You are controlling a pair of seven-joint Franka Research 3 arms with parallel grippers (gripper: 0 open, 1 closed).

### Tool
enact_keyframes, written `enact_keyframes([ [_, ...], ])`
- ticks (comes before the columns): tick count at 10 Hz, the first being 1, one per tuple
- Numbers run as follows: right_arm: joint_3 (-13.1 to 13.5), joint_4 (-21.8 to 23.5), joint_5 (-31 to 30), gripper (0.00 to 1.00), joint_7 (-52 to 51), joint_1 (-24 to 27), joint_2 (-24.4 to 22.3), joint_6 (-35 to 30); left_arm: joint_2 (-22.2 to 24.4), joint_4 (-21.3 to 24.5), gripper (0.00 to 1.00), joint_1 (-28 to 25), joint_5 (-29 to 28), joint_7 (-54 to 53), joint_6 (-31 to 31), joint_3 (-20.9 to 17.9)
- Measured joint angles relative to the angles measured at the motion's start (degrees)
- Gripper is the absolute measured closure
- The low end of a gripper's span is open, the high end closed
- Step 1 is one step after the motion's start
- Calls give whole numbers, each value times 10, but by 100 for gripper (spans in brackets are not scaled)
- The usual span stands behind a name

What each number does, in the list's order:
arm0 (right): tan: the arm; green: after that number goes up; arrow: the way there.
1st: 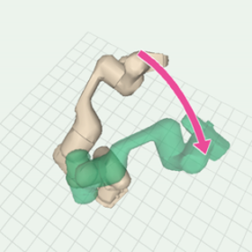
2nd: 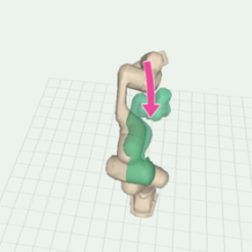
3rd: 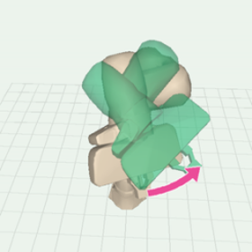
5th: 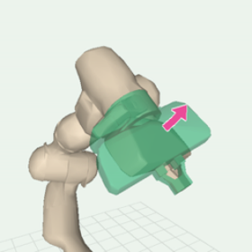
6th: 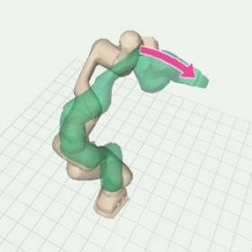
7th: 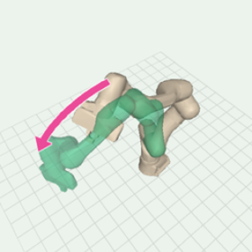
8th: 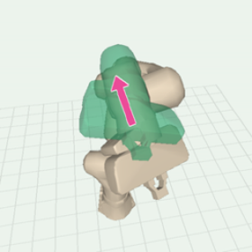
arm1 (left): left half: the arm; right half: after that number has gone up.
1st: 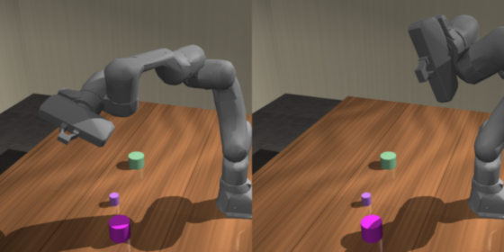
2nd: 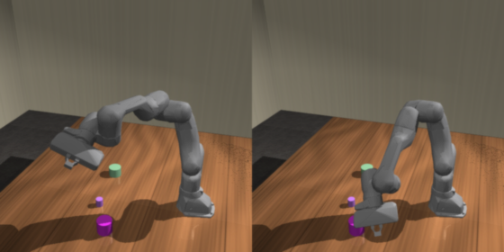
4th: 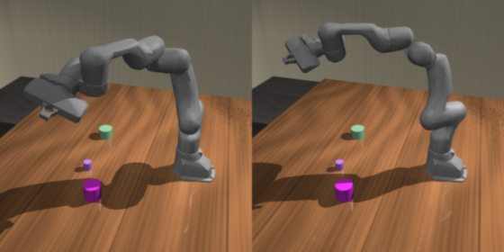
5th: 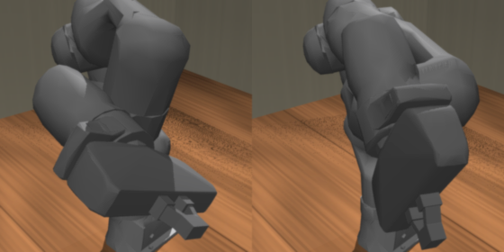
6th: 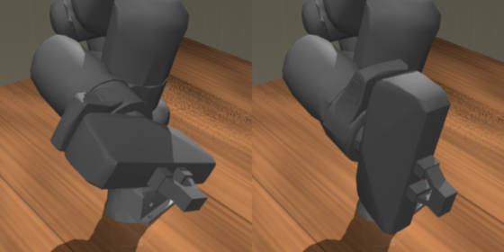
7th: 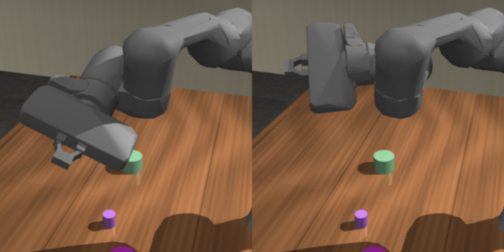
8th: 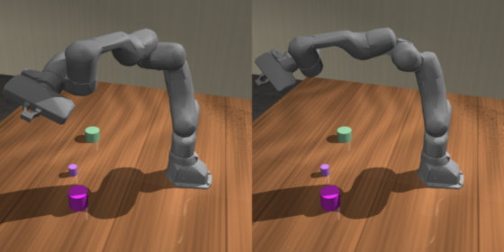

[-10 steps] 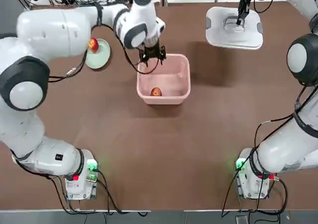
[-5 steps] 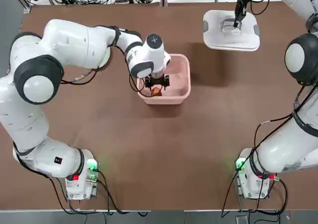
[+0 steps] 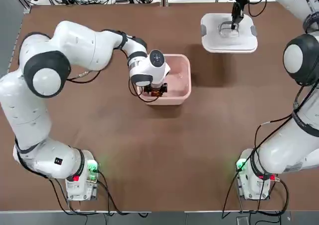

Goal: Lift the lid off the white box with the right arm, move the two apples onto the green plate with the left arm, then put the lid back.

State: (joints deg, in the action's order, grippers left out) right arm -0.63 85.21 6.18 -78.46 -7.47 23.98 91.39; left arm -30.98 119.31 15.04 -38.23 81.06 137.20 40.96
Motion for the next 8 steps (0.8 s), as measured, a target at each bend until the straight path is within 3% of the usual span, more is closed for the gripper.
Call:
enact_keyframes([
  [3, 0, 11, 1, 94, -1, -2, 3, 7, -9, 1, 4, 1, 0, 2, 22, 0],
  [5, 0, 14, 3, 94, -2, -3, 3, 10, -10, 1, 11, 1, -1, 2, 24, 0],
  [6, 0, 15, 3, 94, -2, -4, 3, 12, -9, 1, 23, 0, -1, 2, 24, 1],
  [8, 0, 15, 4, 94, -2, -6, 3, 17, -8, -1, 24, -3, -2, 2, 24, 1],
])
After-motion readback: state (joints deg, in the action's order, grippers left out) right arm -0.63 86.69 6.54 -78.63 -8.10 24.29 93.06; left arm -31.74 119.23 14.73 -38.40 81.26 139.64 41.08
